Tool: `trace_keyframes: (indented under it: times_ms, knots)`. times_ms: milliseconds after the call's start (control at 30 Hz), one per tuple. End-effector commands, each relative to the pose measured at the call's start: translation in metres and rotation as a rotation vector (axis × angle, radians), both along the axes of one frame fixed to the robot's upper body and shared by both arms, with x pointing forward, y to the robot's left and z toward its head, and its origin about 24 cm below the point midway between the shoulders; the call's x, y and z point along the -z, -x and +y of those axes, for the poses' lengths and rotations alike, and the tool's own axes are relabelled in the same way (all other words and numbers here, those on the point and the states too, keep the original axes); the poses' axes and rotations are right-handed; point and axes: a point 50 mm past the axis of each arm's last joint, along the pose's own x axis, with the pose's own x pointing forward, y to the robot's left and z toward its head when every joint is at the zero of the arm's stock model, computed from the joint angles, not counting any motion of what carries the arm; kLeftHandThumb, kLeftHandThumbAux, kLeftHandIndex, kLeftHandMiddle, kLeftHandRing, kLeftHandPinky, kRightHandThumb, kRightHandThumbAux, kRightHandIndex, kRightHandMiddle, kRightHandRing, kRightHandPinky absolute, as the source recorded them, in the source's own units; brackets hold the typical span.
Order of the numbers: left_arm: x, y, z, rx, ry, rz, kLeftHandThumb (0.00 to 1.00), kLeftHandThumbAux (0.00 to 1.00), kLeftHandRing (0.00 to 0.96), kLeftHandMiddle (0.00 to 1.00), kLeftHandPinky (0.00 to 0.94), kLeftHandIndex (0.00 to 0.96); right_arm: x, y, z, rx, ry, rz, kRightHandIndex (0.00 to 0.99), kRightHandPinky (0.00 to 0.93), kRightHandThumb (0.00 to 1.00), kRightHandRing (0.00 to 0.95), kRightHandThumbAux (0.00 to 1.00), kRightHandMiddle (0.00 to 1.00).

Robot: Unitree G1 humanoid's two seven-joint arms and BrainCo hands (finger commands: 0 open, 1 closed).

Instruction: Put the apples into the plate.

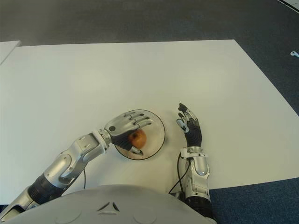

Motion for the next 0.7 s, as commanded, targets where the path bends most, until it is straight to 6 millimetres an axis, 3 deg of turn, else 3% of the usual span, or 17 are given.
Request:
trace_keyframes:
  times_ms: [33, 267, 567, 700]
  knots:
    - [0.000, -0.005, 0.008, -0.127, 0.062, 0.039, 0.078, 0.335, 0.000, 0.000, 0.000, 0.000, 0.016, 0.012, 0.001, 0.007, -0.026, 0.104, 0.292, 0.075, 0.264, 0.090, 0.549, 0.170]
    - [0.000, -0.006, 0.014, -0.313, 0.267, 0.103, 0.091, 0.340, 0.000, 0.000, 0.013, 0.000, 0.017, 0.012, 0.002, 0.015, -0.032, 0.104, 0.293, 0.066, 0.261, 0.090, 0.554, 0.169]
    - [-0.009, -0.017, 0.027, -0.580, 0.744, 0.263, 0.057, 0.306, 0.019, 0.029, 0.056, 0.048, 0.020, 0.009, 0.004, 0.035, -0.033, 0.108, 0.303, 0.053, 0.268, 0.089, 0.548, 0.174]
    - [-0.008, -0.018, 0.030, -0.672, 0.909, 0.326, 0.045, 0.347, 0.049, 0.062, 0.074, 0.067, 0.022, 0.009, 0.005, 0.037, -0.034, 0.109, 0.309, 0.043, 0.265, 0.084, 0.542, 0.174]
